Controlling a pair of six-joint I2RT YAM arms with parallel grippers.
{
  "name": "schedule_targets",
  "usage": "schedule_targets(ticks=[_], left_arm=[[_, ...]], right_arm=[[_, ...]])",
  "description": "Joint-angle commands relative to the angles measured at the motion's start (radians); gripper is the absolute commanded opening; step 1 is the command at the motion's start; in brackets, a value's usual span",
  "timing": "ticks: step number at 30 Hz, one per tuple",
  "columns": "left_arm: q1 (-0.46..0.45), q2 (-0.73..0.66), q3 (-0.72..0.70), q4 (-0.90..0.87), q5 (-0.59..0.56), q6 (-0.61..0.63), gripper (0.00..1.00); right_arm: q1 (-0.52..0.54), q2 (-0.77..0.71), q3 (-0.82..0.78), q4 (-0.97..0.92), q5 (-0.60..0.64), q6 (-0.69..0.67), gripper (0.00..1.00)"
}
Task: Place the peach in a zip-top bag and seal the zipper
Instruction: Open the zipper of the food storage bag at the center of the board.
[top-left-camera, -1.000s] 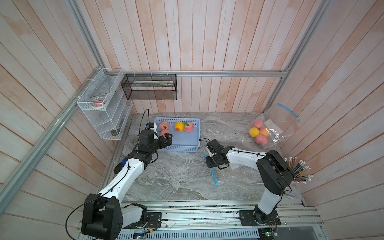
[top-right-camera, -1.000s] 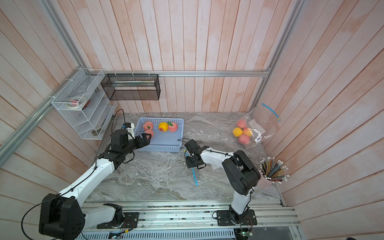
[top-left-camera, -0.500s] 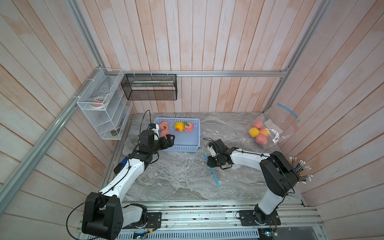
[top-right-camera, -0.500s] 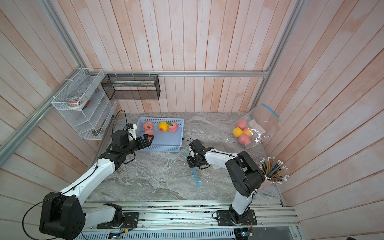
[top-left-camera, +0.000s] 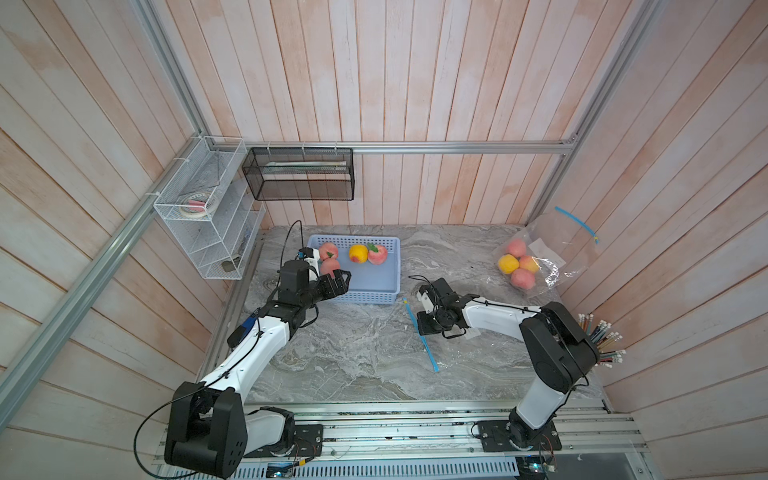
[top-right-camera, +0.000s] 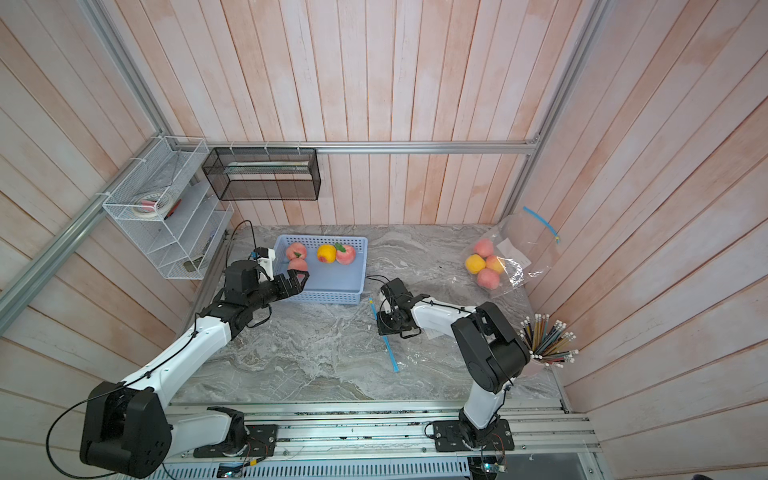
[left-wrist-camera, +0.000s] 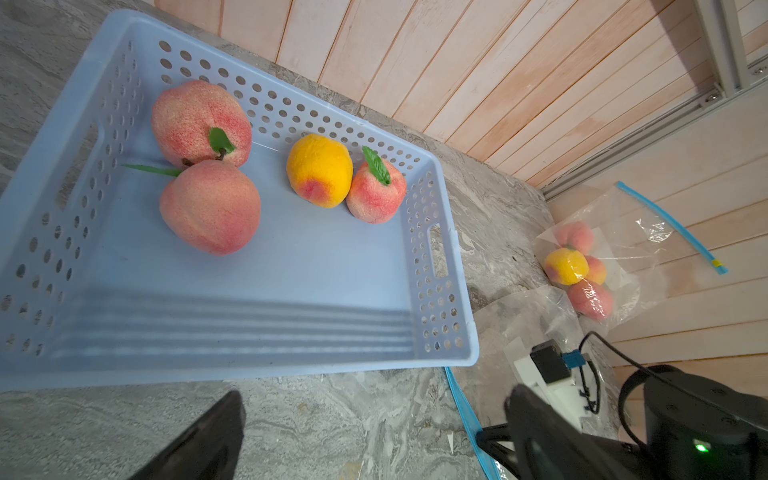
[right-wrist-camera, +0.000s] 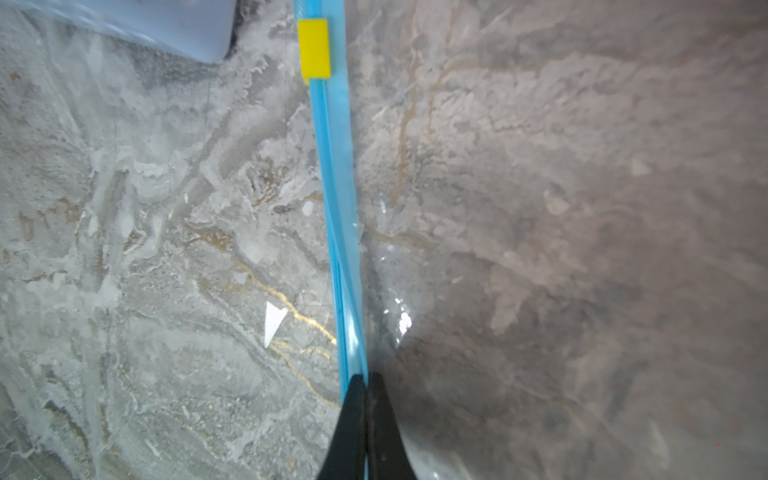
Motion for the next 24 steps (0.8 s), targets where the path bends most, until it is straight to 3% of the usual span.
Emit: schedule_targets(ticks=[1,6,12,18,24], left_arm=[[0.002,0.012,-0.017,0.025,0.050,-0.011,1.00],[-0.031,0.019,-0.027,0.063,0.129,-0.072,1.00],[-0.197,0.099,0.004,0.160,0.184,-0.134,1.00],[-0.351,0.210,0.042,0.293,0.180,-0.177,0.93],[-0.428,0.333,0.115,0.338,0.213,-0.153,0.84]], right_arm=[[-0.012,-0.039,-0.015,0.005,0.001,0.010,0.00],[-0.029,-0.164,-0.043,0.040,0.055,0.045,0.00],[-0.051,-0.297,-0.069,0.074,0.081,0.062,0.00],[-0.075,-0.373,-0.097,0.148,0.067,0.084,0.00],[-0.107,-0.388,-0.126,0.217,-0.017,0.100,0.00]])
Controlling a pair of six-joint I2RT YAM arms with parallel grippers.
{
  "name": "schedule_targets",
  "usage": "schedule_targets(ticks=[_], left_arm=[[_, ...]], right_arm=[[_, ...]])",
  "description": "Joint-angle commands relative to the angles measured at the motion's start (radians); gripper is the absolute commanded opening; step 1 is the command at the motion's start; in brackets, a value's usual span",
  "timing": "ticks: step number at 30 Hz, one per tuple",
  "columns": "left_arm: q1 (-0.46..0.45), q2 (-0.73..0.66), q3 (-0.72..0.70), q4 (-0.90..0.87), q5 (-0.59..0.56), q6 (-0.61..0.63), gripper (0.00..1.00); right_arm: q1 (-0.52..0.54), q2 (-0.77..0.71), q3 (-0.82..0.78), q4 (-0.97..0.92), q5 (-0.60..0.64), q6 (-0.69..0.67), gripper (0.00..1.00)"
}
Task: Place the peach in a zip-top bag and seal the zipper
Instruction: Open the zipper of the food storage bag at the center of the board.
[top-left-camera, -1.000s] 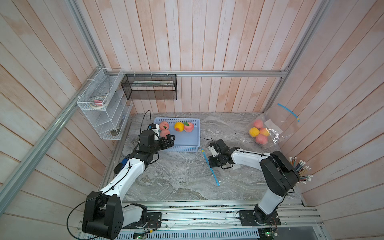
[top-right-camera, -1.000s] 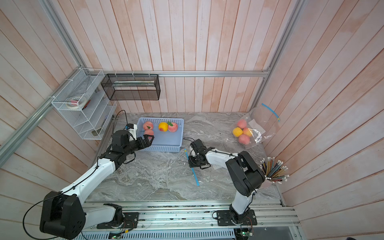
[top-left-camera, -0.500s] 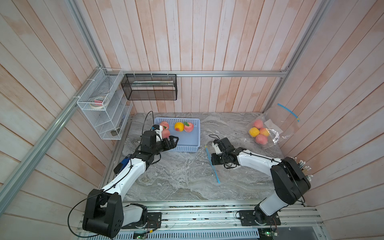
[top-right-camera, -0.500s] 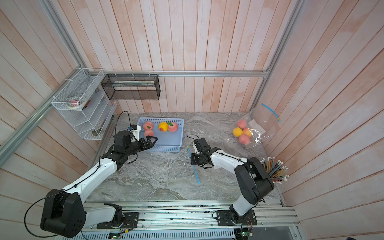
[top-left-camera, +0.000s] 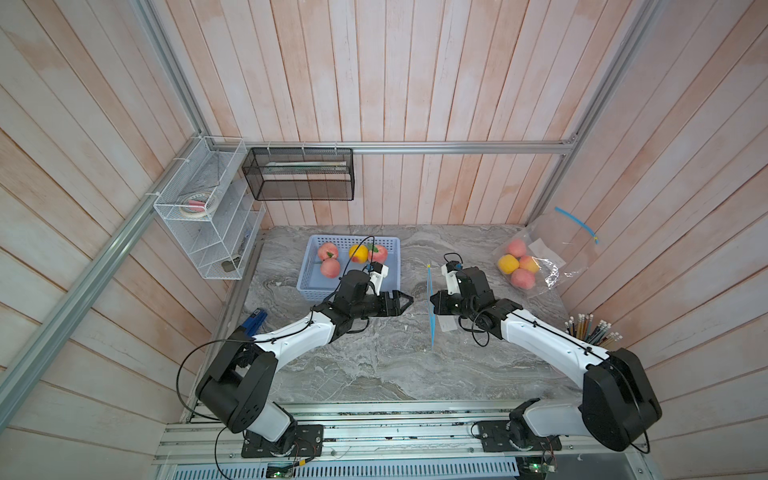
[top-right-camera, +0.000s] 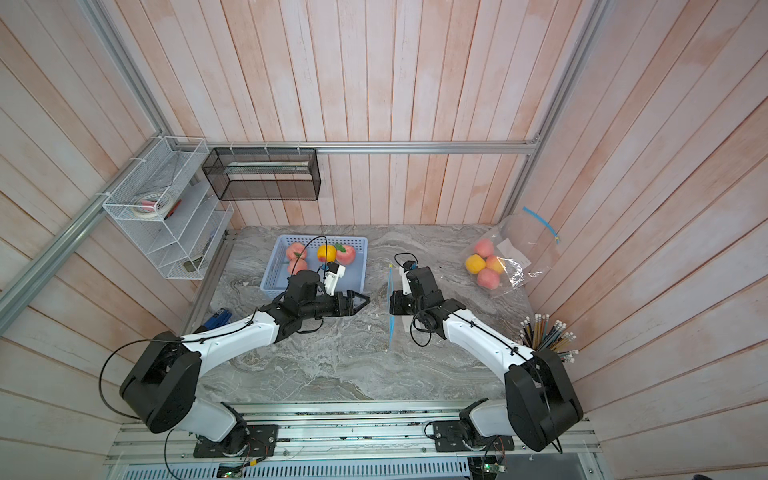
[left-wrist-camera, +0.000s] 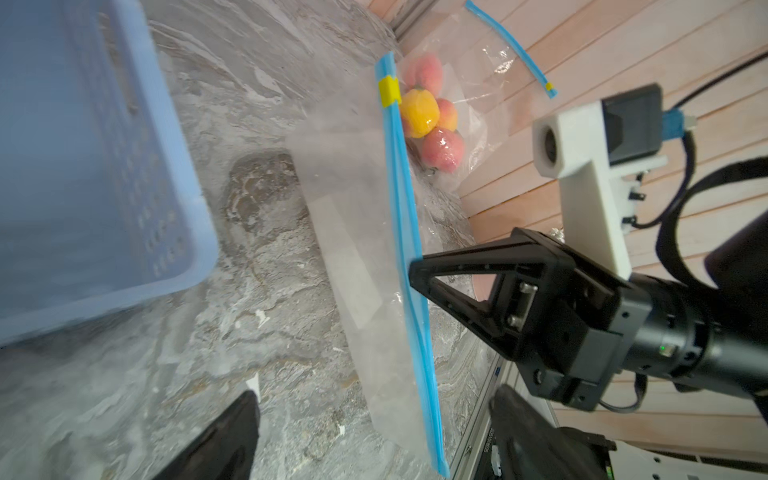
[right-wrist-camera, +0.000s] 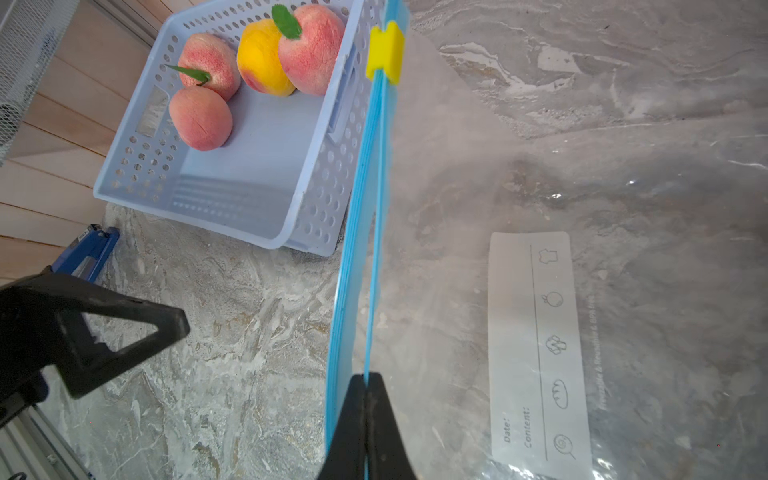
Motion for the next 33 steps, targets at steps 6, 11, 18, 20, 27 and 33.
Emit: schedule_targets(ticks=[6,11,18,20,27,33], left_arm=[[-0.016,0.154,0.153,0.040,0.068,0.024,0.74],[-0.018,0.220,0.233,-0.037,0.015,0.048,0.52],[-0.018,0.284,0.297,-0.068,0.020,0.059,0.48],[-0.019,0.300,0.311,-0.084,0.013,0.062,0.44],[-0.021,0.324,0.331,-0.095,0.020,0.071,0.35],[-0.021,0.329,0.317,-0.027,0.091,0.035,0.20]], right_arm=[[-0.012,-0.008,-0.027,0.071,-0.102,0.007,0.00],[-0.011,-0.004,-0.026,0.066,-0.116,0.002,0.00],[-0.011,0.006,-0.021,0.057,-0.137,-0.004,0.00],[-0.011,0.009,-0.019,0.054,-0.136,-0.004,0.00],[-0.011,0.009,-0.010,0.030,-0.114,-0.003,0.00],[-0.010,0.009,-0.003,0.037,-0.175,-0.008,0.00]])
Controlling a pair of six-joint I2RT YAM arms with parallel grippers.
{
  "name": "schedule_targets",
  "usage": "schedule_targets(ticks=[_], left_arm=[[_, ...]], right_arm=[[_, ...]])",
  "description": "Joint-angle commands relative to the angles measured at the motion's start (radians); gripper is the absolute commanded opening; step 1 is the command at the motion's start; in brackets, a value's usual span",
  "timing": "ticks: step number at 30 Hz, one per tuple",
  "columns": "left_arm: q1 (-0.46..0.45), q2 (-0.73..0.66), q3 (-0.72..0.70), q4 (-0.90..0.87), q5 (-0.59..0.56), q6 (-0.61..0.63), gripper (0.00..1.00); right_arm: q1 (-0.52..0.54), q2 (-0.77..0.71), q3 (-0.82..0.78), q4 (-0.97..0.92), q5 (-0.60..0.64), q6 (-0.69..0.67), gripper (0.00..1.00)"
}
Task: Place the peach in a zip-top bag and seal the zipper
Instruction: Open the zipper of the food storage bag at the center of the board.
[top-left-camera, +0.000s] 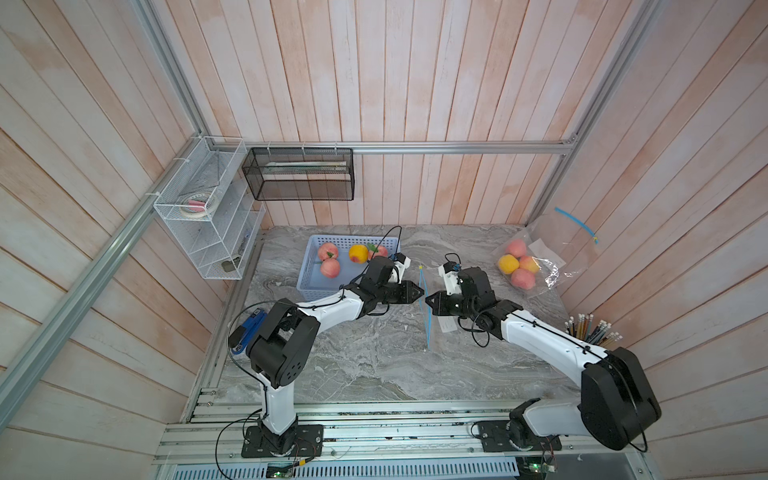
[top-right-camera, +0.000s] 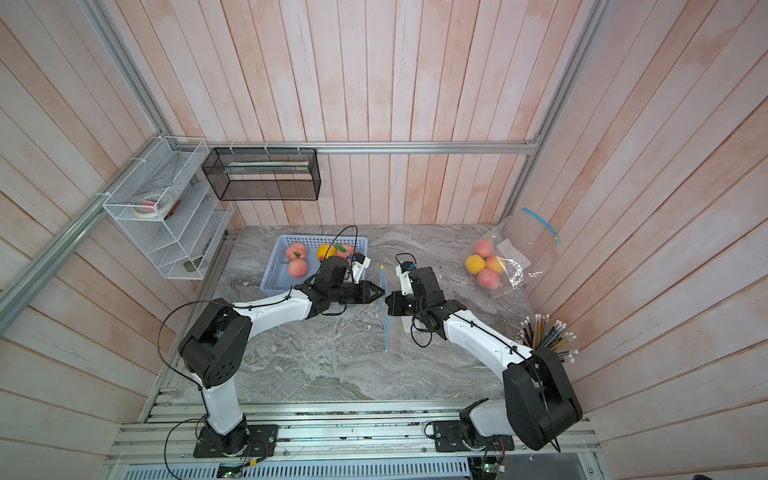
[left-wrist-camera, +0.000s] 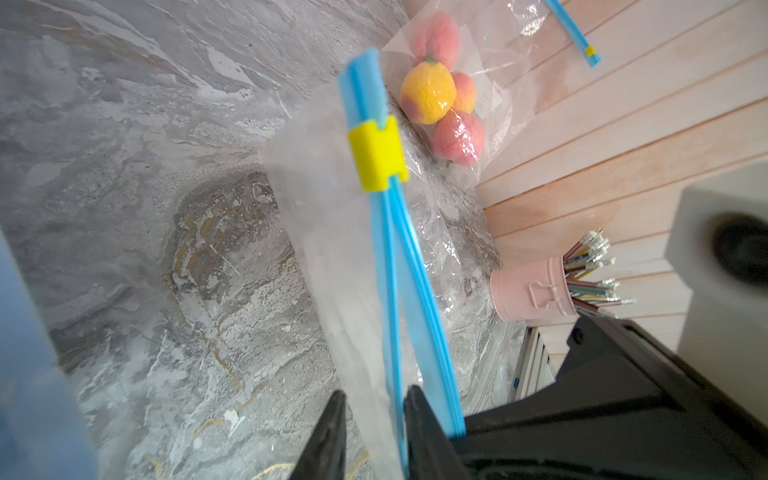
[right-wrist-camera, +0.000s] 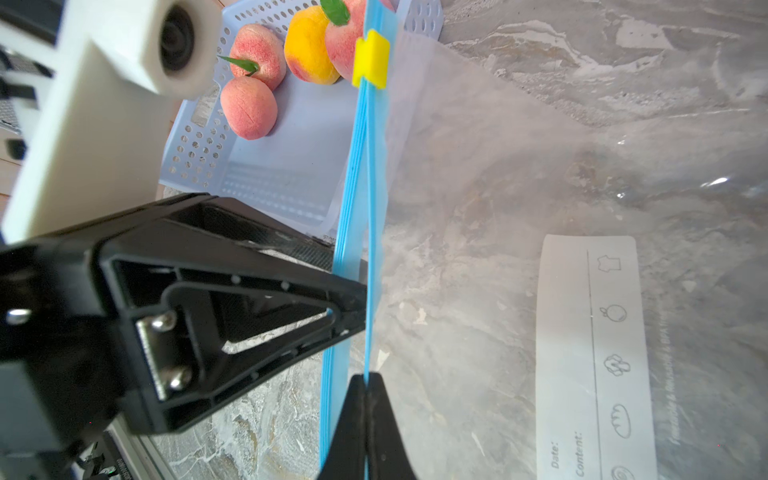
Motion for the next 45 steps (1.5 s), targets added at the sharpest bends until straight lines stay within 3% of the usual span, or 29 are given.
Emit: schedule_targets(ticks=[1,5,10,14,24,30,34,45], left_arm=[[-0.006,0.006,0.006,0.059,0.046,-0.012,0.17],[-0.005,-0.016,-0.004,0.063,0.033,-0.013,0.00],[-0.006,-0.036,-0.015,0.086,0.042,-0.044,0.00],[-0.005,-0.045,-0.018,0.091,0.030,-0.065,0.00],[-0.005,-0.063,-0.029,0.064,-0.024,-0.063,0.00],[-0.002,-0.071,-0.021,-0.016,-0.097,-0.006,0.00],[-0.003,-0.077,-0.011,-0.088,-0.150,0.048,0.00],[-0.004,-0.113,0.012,-0.199,-0.205,0.124,0.02]], right_arm=[[0.000,0.002,0.012,-0.007,-0.039,-0.006,0.00],[0.002,-0.002,0.019,-0.040,0.045,0.009,0.00],[0.050,0.025,0.046,-0.076,0.156,0.030,0.20],[0.104,0.048,0.071,-0.098,0.281,0.076,0.22],[0.140,0.050,0.108,-0.182,0.506,0.189,0.00],[0.139,0.062,0.223,-0.361,0.698,0.229,0.00],[0.139,0.067,0.301,-0.421,0.719,0.220,0.00],[0.140,0.063,0.402,-0.403,0.581,0.167,0.00]])
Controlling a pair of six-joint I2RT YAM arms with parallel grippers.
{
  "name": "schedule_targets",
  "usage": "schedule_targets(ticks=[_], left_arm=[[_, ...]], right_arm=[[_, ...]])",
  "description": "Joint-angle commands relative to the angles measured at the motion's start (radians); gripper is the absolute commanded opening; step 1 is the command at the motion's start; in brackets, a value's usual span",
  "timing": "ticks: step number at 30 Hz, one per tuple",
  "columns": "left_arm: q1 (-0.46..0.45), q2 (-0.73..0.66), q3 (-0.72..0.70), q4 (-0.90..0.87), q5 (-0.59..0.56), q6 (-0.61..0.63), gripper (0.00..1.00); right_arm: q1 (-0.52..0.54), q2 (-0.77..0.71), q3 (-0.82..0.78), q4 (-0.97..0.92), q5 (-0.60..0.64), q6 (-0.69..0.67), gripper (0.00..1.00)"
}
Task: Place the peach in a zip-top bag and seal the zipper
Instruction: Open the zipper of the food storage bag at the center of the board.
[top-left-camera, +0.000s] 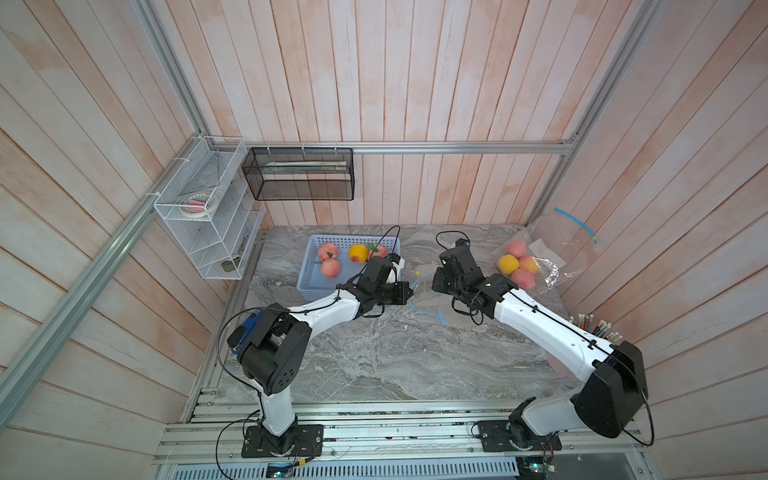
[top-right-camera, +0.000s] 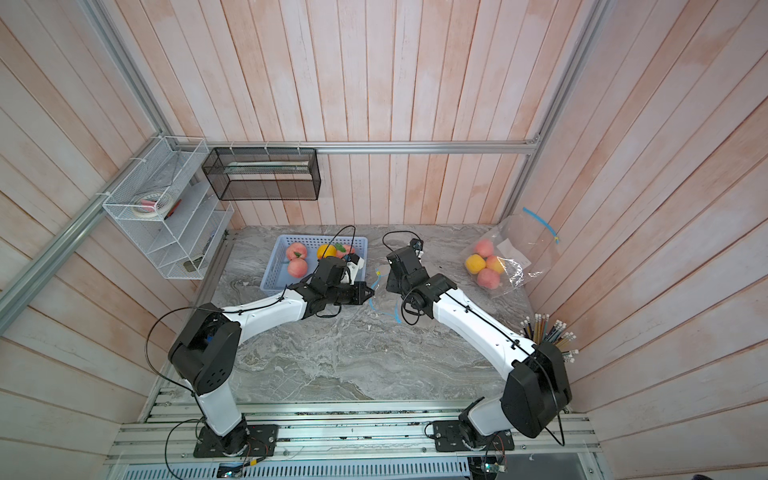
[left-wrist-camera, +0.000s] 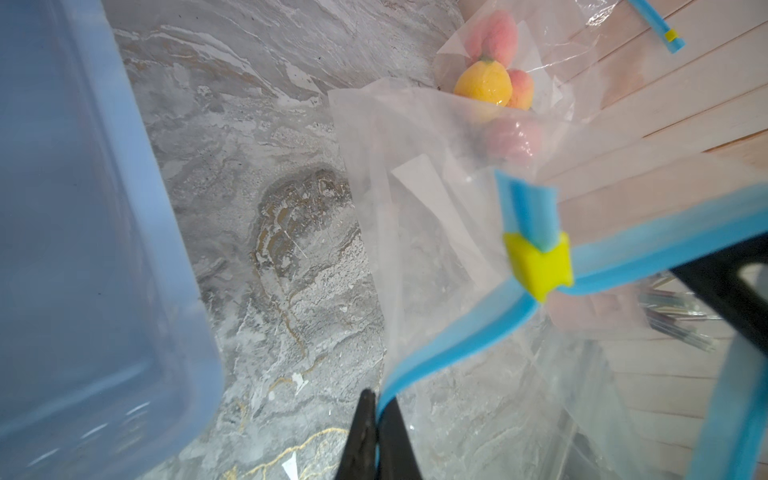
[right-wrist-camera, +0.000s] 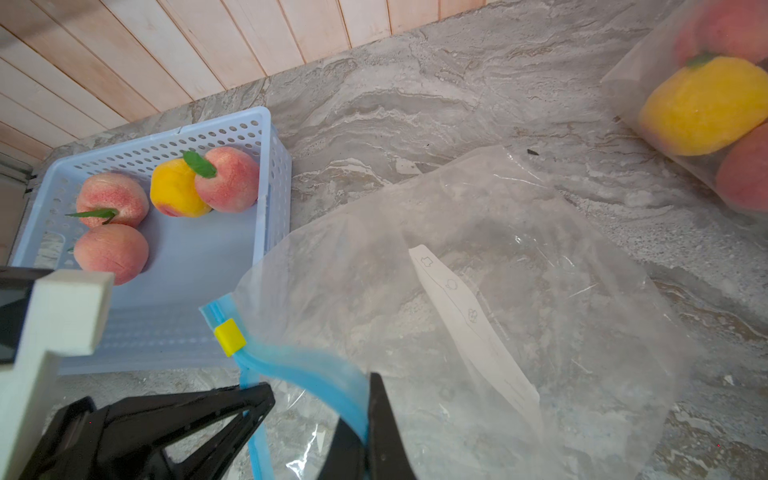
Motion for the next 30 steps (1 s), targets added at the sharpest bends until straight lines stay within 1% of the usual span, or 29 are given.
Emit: schedule_targets(ticks=[1,3,5,6,9,12,15,18,20,26,30], left_arm=[[-0.003,-0.045,0.017,-0.040,-0.030,0.032,0.07],[-0.003,-0.060,-0.007,0.003,0.009,0.009,0.27],[-0.007,-0.070,-0.032,0.049,0.040,-0.018,0.38],[-0.008,-0.068,-0.042,0.064,0.053,-0.028,0.42],[-0.013,-0.067,-0.050,0.058,0.067,-0.035,0.44],[-0.016,-0.082,-0.080,0.060,0.035,-0.036,0.44],[-0.017,-0.102,-0.098,0.036,-0.053,-0.033,0.44],[-0.015,-0.129,-0.123,0.017,-0.156,-0.028,0.44],[-0.012,-0.145,-0.136,0.009,-0.188,-0.023,0.44],[-0.006,-0.149,-0.113,0.003,-0.140,0.022,0.45],[0.025,-0.142,-0.069,0.008,-0.075,0.043,0.50]], right_arm=[[0.006,-0.019,0.017,0.027,-0.066,-0.019,0.00],[0.005,-0.040,0.000,0.075,-0.108,-0.004,0.00],[0.004,-0.054,-0.016,0.117,-0.144,0.016,0.00],[0.005,-0.060,-0.023,0.134,-0.152,0.026,0.00],[0.003,-0.063,-0.023,0.142,-0.147,0.049,0.00],[0.001,-0.062,-0.012,0.142,-0.147,0.046,0.00],[-0.003,-0.054,-0.004,0.124,-0.128,0.052,0.00],[-0.011,-0.045,0.004,0.083,-0.077,0.075,0.00],[-0.017,-0.040,0.005,0.052,-0.043,0.094,0.00],[-0.023,-0.028,0.019,0.044,-0.075,0.094,0.00],[-0.033,0.027,0.042,0.061,-0.106,0.100,0.00]])
